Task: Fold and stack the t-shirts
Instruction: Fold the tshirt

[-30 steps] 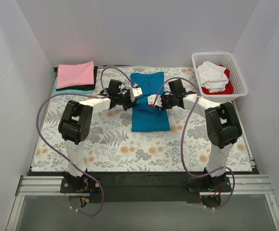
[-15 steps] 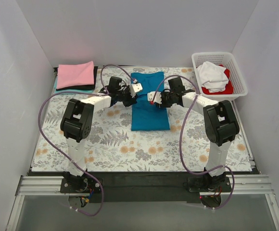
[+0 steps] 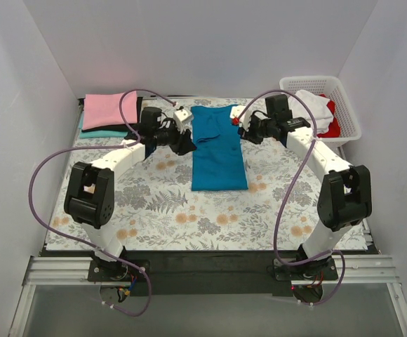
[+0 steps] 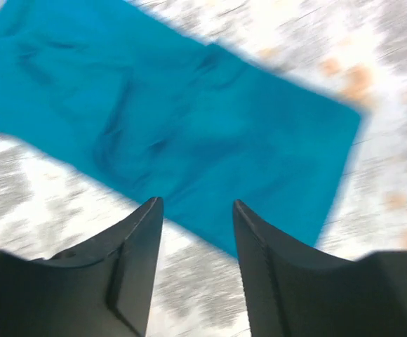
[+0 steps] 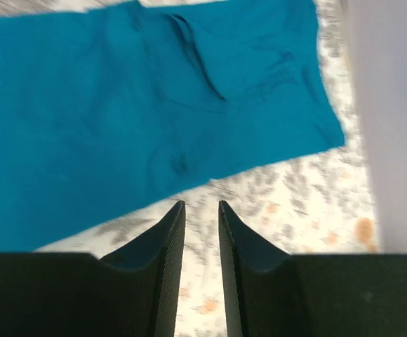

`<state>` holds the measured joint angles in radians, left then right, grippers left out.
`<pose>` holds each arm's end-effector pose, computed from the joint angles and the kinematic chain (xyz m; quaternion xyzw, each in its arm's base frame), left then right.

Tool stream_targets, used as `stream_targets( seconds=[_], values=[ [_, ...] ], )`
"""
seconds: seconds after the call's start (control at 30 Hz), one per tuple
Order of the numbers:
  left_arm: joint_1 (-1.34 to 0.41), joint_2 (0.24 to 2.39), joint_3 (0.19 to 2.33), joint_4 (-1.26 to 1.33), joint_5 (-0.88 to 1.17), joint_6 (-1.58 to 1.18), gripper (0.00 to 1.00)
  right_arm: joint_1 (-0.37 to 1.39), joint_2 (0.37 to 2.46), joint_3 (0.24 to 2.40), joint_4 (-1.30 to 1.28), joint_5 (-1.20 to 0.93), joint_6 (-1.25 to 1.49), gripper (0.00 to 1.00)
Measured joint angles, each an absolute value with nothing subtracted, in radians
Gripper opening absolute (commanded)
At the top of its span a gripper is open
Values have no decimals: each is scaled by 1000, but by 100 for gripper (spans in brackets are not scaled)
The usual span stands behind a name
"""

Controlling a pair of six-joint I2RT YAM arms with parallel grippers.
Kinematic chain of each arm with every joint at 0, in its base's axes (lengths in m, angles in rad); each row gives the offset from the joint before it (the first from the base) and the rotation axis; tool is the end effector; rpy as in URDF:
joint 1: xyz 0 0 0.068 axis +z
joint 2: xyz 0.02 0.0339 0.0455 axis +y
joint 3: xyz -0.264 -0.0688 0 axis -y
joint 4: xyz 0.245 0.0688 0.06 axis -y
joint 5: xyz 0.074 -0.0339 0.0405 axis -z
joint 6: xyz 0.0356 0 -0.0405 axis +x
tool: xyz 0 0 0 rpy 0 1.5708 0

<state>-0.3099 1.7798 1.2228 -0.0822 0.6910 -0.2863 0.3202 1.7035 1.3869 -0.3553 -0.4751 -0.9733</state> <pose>0.3701 -0.1423 0.2327 0.1620 0.8388 -0.4134 0.3151 0.3642 0.1379 0.2902 -0.6091 0.6370 0.0653 0.4679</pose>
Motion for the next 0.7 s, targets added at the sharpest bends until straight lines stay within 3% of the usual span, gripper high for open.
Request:
stream_targets(
  seconds=[0.2, 0.37, 0.47, 0.6, 0.63, 0.7],
  values=[
    [-361, 1792, 1187, -38, 858, -720, 56, 342, 1734, 1372, -477, -680, -646, 32],
    [-418, 1817, 1053, 88, 925, -1081, 58, 344, 1757, 1224, -444, -847, -332, 46],
    [-459, 1859, 1019, 169, 949, -1222, 60, 347, 1789, 1160, -399, -900, -192, 55],
    [-475, 1941, 1004, 247, 966, -1351, 63, 349, 1856, 1128, -316, -942, -37, 57],
    [-473, 1962, 1001, 263, 967, -1374, 69, 348, 1871, 1124, -301, -945, -19, 58],
    [-466, 2002, 983, 287, 966, -1414, 70, 343, 1914, 1110, -267, -948, 19, 59]
  ],
)
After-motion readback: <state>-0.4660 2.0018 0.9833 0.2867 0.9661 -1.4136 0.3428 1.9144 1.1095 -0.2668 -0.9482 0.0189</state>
